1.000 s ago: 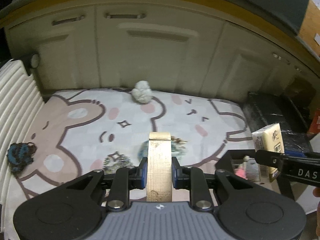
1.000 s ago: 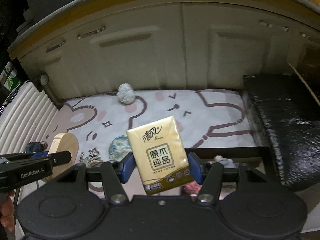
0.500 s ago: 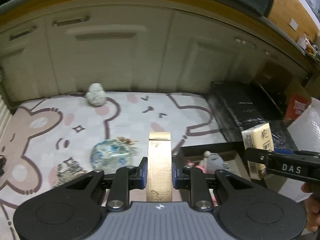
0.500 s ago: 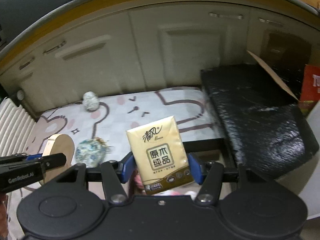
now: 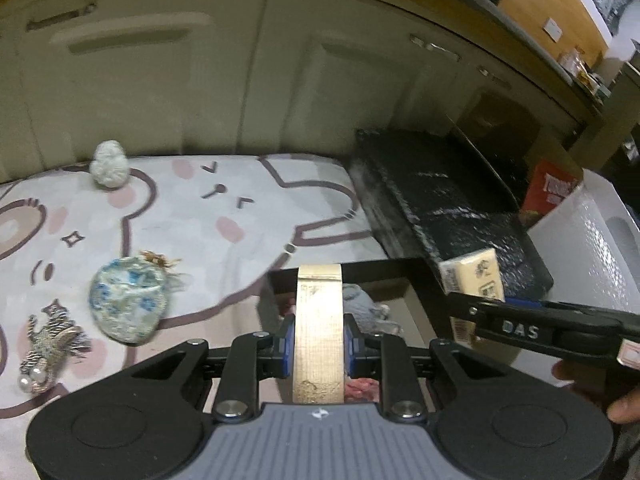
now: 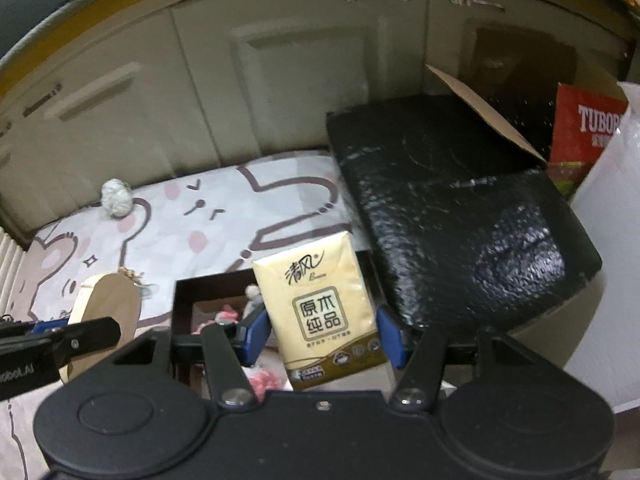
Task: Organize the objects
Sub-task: 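Lower wooden block into black box with left tool while right tool drops tissue pack in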
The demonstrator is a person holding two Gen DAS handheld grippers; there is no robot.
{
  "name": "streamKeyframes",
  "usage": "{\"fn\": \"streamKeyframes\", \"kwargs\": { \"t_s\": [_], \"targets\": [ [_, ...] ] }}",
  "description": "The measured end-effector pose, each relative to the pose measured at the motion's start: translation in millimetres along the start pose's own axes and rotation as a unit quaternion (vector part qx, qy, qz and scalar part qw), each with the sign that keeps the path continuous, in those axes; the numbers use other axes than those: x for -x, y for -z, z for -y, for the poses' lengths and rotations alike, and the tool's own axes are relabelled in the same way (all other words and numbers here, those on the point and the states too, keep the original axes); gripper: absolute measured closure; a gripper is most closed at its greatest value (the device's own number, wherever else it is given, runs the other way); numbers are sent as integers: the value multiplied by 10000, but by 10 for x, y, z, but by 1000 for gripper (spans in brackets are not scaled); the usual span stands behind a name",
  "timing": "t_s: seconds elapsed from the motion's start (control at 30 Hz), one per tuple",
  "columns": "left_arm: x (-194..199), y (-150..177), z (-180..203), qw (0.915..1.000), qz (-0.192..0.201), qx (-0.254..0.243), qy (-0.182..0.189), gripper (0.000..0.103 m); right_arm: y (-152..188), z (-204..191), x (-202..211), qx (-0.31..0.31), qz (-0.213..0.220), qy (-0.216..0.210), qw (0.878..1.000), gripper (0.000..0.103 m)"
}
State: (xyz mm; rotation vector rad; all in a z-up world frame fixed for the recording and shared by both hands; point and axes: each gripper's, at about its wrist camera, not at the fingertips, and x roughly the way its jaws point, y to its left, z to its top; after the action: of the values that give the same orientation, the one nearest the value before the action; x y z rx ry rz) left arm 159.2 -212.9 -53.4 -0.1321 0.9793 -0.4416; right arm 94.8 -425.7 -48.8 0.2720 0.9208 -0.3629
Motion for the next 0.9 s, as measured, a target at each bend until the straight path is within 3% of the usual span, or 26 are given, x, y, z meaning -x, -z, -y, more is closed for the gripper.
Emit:
{"fn": "streamKeyframes", "kwargs": {
  "t_s": [0.53, 0.6, 0.67, 0.9],
  "targets": [
    [-318, 30, 106, 9982, -480, -227, 280, 79, -98, 37, -620, 46, -333, 35, 9994, 44],
    [-349, 30, 118, 9979, -516, -255, 306, 79, -122, 57, -659, -45, -292, 55, 9995, 41],
    [-387, 30, 138, 9974, -564, -289, 353, 79, -137, 62, -665, -89, -284, 103, 9995, 25],
    [-526, 69, 292, 9941, -738, -589, 532, 79, -155, 133, -515, -269, -234, 143, 9993, 24]
  ]
}}
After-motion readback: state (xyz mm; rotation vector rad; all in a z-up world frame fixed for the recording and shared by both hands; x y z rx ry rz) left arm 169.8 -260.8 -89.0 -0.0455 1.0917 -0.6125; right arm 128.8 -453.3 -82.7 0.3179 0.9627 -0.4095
